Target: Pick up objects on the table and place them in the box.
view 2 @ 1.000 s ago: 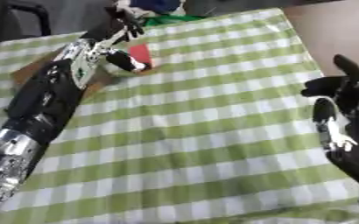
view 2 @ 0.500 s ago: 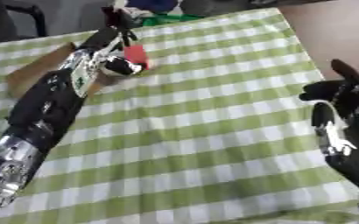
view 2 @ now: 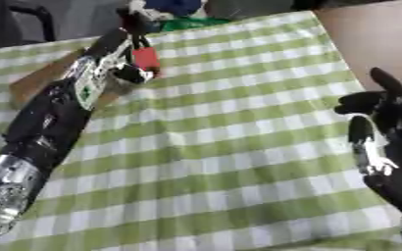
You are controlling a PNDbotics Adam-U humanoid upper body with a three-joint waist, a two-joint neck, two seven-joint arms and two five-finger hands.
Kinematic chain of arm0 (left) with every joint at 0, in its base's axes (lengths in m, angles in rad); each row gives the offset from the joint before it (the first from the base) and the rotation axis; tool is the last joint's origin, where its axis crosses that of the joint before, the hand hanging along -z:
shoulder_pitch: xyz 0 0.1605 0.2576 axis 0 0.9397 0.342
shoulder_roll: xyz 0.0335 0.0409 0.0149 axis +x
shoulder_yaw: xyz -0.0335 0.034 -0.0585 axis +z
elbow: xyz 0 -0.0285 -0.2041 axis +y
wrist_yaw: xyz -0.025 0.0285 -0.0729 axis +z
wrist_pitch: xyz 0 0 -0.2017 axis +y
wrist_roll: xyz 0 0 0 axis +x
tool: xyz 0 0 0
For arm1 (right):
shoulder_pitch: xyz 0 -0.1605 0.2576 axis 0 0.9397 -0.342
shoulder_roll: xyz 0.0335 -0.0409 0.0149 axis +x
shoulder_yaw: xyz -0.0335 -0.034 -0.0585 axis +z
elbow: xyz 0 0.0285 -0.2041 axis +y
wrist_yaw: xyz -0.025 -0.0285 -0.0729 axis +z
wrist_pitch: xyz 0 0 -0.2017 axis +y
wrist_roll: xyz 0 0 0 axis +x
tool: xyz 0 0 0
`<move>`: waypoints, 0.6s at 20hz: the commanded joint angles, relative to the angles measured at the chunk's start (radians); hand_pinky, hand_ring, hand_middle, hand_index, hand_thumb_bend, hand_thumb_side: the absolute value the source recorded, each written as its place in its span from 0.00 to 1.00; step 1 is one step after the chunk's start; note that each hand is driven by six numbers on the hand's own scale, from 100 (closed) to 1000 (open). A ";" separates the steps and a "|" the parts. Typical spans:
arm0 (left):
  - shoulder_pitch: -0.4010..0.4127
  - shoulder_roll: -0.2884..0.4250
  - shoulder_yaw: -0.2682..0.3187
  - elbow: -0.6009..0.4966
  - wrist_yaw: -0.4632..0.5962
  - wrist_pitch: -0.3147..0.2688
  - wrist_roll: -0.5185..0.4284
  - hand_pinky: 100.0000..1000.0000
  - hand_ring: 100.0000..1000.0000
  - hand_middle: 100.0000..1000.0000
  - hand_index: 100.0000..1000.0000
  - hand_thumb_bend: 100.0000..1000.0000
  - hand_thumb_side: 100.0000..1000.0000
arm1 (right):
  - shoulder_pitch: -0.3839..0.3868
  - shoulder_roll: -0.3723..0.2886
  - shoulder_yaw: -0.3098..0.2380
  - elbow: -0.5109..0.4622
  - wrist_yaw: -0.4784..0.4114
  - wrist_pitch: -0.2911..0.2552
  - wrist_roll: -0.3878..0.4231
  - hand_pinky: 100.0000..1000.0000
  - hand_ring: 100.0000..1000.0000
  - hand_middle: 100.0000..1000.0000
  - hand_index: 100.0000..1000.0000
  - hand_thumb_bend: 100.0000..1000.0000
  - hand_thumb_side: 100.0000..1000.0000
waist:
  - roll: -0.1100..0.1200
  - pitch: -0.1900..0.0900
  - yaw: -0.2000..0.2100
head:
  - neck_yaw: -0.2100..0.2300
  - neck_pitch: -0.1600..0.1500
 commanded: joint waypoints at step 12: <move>0.108 0.168 0.062 0.009 0.099 0.098 0.004 0.64 0.43 0.38 0.67 0.20 0.12 | 0.000 -0.013 -0.014 -0.012 0.004 -0.003 -0.005 0.88 0.67 0.65 1.00 0.00 0.48 | -0.023 -0.026 0.044 | -0.008 -0.002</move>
